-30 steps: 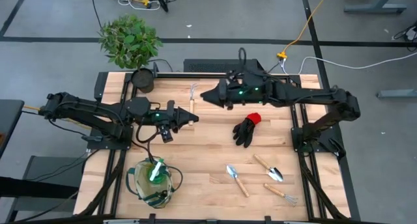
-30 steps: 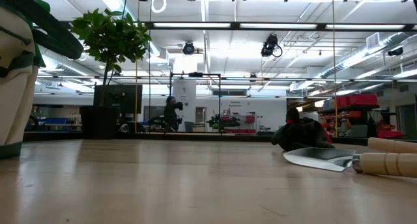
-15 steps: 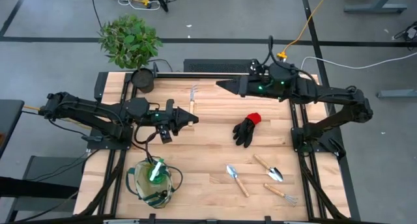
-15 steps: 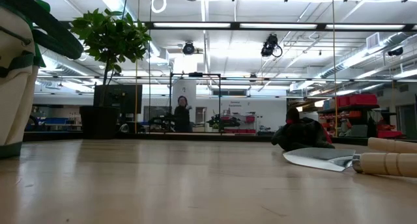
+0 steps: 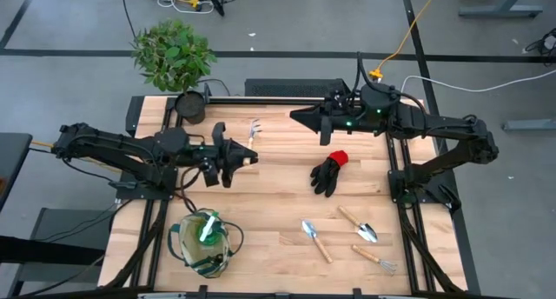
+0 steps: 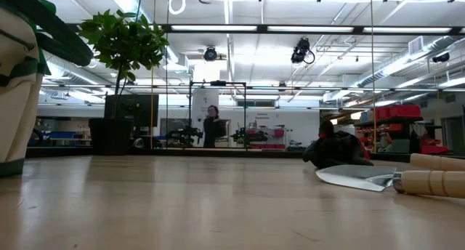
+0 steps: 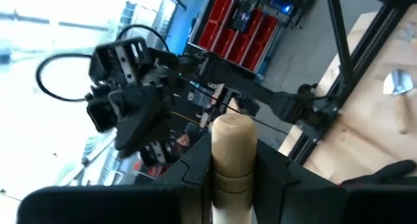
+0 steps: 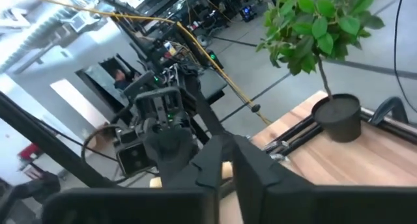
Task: Pick & Place Garden tools in Gardening bag
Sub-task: Put the top hand rake into the gardening bag
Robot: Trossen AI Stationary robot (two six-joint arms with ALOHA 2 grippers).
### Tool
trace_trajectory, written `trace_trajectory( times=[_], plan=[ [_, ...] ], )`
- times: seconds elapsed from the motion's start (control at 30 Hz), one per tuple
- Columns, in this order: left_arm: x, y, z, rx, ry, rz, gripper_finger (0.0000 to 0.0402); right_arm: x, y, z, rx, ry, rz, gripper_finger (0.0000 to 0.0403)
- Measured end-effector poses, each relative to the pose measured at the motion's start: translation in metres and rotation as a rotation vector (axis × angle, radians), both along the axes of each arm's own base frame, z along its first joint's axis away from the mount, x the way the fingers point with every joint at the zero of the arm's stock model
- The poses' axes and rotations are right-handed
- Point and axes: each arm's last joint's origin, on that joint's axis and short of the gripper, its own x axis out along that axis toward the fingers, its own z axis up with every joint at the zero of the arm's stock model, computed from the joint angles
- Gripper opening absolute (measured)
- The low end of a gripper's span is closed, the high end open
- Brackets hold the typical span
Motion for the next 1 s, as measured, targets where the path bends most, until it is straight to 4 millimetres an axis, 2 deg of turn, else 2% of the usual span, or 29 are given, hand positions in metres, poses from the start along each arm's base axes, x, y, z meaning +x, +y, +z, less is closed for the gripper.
trace_trajectory(
  times=[0.17, 0.5, 0.67, 0.77, 1.0],
  plan=[
    [0.000, 0.000, -0.001, -0.161, 0.008, -0.015, 0.0073, -0.002, 0.000, 0.001, -0.007, -0.001, 0.001, 0.0004],
    [0.001, 0.001, -0.001, -0.485, 0.011, -0.045, 0.0073, -0.002, 0.002, 0.000, -0.041, 0.017, 0.013, 0.0002],
    [-0.002, 0.003, 0.000, -0.666, -0.011, -0.010, 0.0076, -0.003, 0.002, 0.000, -0.120, 0.029, 0.018, 0.0001],
    [-0.009, 0.005, 0.003, -0.762, -0.027, 0.004, 0.0073, -0.005, 0.005, 0.001, -0.184, 0.030, 0.026, 0.0001],
    [-0.041, 0.009, 0.013, -0.920, -0.017, -0.008, 0.0075, -0.019, 0.024, 0.008, -0.397, 0.045, 0.034, 0.0001]
  ],
)
